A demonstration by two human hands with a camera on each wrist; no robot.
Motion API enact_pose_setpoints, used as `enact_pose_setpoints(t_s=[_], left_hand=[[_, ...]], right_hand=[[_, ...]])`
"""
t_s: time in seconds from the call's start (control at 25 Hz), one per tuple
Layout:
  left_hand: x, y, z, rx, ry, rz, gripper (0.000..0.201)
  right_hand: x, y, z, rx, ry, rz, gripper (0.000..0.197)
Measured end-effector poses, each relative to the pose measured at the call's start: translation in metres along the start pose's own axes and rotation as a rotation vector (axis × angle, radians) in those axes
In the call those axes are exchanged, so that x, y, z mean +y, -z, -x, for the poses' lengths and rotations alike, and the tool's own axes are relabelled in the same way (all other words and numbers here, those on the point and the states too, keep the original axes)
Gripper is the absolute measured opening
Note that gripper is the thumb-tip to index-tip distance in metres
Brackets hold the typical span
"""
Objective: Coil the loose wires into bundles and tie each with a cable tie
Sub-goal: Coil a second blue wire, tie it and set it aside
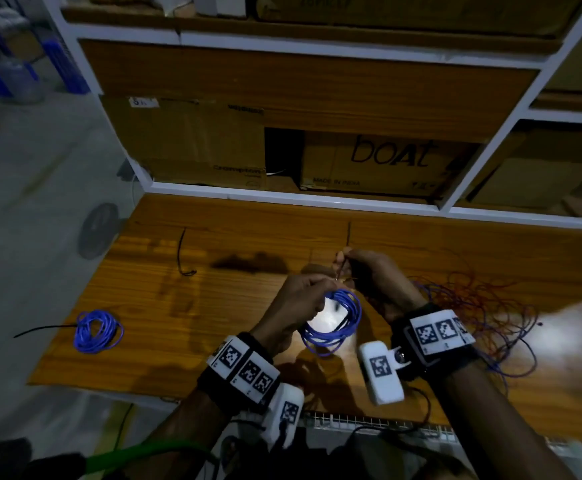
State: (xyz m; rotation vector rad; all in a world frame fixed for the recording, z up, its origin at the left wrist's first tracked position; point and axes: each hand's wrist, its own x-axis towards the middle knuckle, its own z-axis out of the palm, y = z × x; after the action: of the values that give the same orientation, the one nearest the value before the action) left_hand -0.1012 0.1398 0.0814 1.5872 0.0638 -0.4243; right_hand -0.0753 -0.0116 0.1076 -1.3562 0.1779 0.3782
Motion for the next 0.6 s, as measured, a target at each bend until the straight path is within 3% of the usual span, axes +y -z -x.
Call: enact_pose_setpoints(t_s=[0.2,0.4,0.6], left_hand=[[-0.001,0.022,0.000,0.117,-0.002,0.250,0.021],[-0.027,0.068,0.007,0.232,0.029,0.417,0.026],[-0.045,0.110,0.020,0.368,0.049,0.567,0.020]], right_hand=[[0.019,-0.018,0.007,-0.025,0.142,0.496,0.046],[0.050,-0.045,-0.005,-0.215,-0.019,0.439,0.038],[0.064,-0.086,-0.024,-0.228,-0.079,0.323,0.031]])
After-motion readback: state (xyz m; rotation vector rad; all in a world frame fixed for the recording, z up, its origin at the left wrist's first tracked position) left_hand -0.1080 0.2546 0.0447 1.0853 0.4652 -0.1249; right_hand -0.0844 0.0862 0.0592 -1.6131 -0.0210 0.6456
